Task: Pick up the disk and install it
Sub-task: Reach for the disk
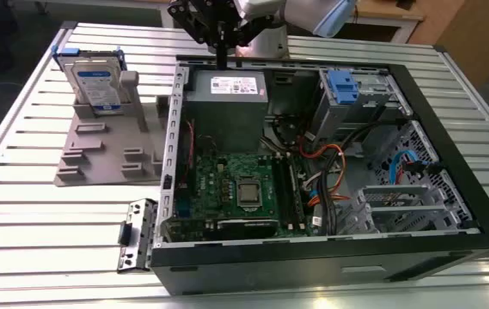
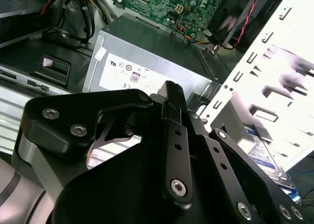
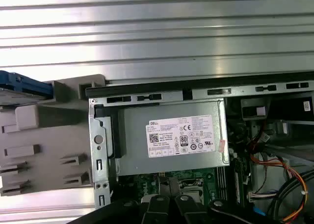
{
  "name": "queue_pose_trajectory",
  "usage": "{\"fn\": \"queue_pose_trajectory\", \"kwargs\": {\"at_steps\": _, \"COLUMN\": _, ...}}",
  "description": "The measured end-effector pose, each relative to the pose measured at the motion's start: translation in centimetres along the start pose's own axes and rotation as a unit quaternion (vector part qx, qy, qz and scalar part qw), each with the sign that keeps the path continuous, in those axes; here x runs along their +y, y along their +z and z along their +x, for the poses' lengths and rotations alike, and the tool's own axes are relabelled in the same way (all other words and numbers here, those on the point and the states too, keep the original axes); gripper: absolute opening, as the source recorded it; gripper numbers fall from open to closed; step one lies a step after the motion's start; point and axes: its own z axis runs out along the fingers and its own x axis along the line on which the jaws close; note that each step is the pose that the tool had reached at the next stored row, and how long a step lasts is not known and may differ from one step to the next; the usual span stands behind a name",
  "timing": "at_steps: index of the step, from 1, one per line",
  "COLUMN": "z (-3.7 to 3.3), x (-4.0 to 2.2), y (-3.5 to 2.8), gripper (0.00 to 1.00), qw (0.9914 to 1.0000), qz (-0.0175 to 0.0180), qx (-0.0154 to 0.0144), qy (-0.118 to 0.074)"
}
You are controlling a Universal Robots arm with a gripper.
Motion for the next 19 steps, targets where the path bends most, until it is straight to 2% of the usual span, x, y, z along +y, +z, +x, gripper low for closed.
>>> {"fn": "queue_pose_trajectory", "kwargs": {"at_steps": 6, "z": 0.15, "x": -0.01, "y": -0.01, "gripper": 0.10, "qw": 1.00000, "qz": 0.0000, "qx": 0.0000, "qy": 0.000}}
{"fn": "queue_pose_trajectory", "kwargs": {"at_steps": 19, "z": 1.59, "x": -0.12, "y": -0.02, "gripper": 0.10, "qw": 1.00000, "qz": 0.0000, "qx": 0.0000, "qy": 0.000}}
